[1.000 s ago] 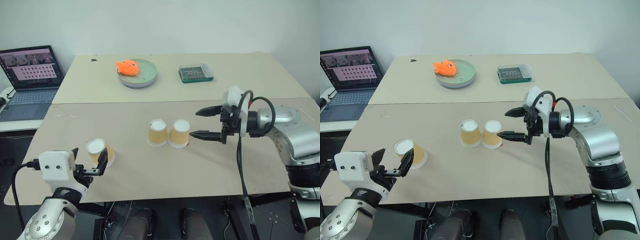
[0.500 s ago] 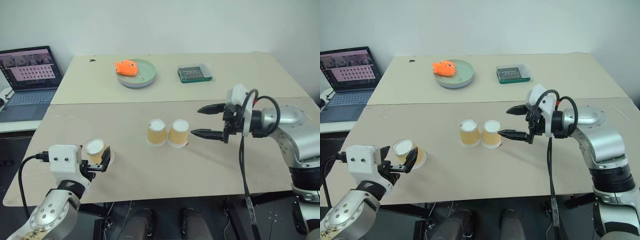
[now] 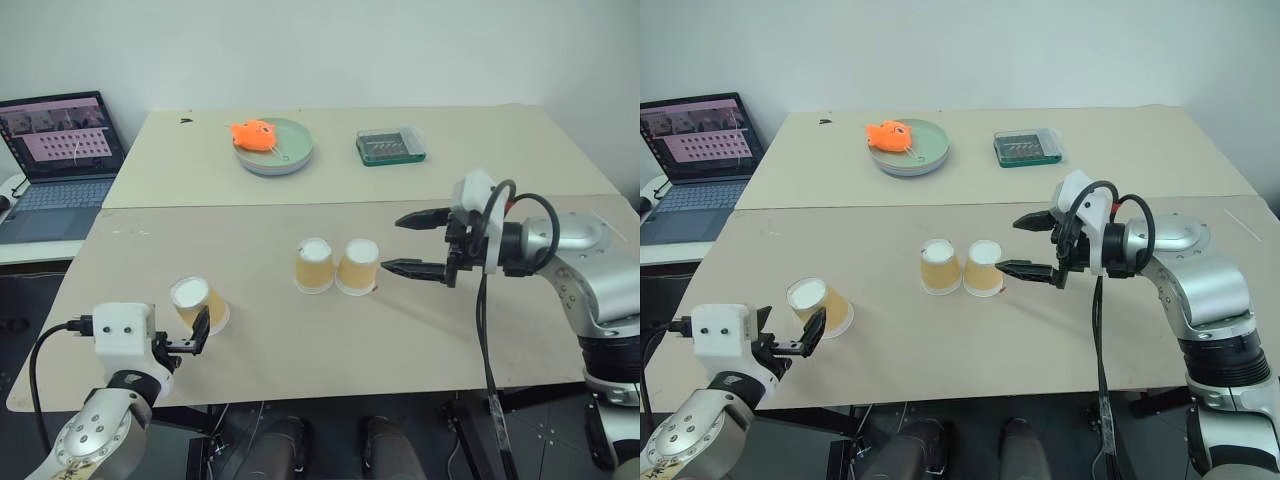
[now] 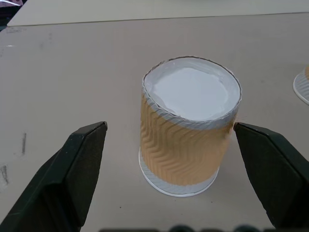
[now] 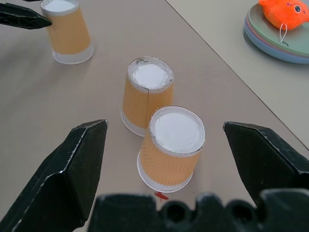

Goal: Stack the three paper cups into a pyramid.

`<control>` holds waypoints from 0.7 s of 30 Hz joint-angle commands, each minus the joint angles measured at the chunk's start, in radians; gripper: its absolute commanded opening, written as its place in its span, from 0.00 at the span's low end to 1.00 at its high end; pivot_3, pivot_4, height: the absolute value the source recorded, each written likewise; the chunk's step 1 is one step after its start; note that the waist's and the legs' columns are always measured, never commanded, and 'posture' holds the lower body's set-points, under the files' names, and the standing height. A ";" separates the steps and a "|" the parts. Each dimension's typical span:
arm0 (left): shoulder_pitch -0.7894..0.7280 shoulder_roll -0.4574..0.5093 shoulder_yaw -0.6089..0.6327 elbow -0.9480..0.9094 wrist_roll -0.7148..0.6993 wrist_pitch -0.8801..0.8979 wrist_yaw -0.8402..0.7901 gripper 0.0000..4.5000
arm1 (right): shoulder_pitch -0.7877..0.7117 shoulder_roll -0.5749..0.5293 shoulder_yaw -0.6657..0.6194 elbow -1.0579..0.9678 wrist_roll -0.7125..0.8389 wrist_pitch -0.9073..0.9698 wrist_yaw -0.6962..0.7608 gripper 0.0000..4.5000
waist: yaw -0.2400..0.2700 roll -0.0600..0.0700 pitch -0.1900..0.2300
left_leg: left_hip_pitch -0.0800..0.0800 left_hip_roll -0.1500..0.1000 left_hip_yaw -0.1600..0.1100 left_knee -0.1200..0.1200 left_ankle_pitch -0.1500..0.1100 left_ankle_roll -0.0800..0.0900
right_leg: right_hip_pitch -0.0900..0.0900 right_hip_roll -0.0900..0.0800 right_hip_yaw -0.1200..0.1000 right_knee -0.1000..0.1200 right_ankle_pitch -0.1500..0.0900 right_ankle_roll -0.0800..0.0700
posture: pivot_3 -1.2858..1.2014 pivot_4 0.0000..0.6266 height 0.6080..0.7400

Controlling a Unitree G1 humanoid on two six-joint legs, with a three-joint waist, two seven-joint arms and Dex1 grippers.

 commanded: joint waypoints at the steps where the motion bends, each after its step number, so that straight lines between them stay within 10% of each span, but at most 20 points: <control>1: -0.032 -0.011 0.001 0.021 0.042 -0.024 -0.045 1.00 | -0.018 -0.014 -0.042 -0.038 0.030 0.009 -0.006 1.00 | 0.000 0.000 0.000 | 0.000 0.000 0.000 0.000 0.000 0.000 | 0.000 0.000 0.000 0.000 0.000 0.000 | 0.52 0.24 1.00; 21: -0.257 -0.070 -0.060 0.159 0.171 0.000 -0.159 1.00 | 0.006 -0.022 -0.055 -0.056 0.032 0.006 -0.045 1.00 | 0.002 0.000 0.000 | -0.001 0.000 0.000 0.000 0.000 0.000 | -0.001 0.000 0.000 0.000 0.000 0.000 | 0.52 0.24 1.00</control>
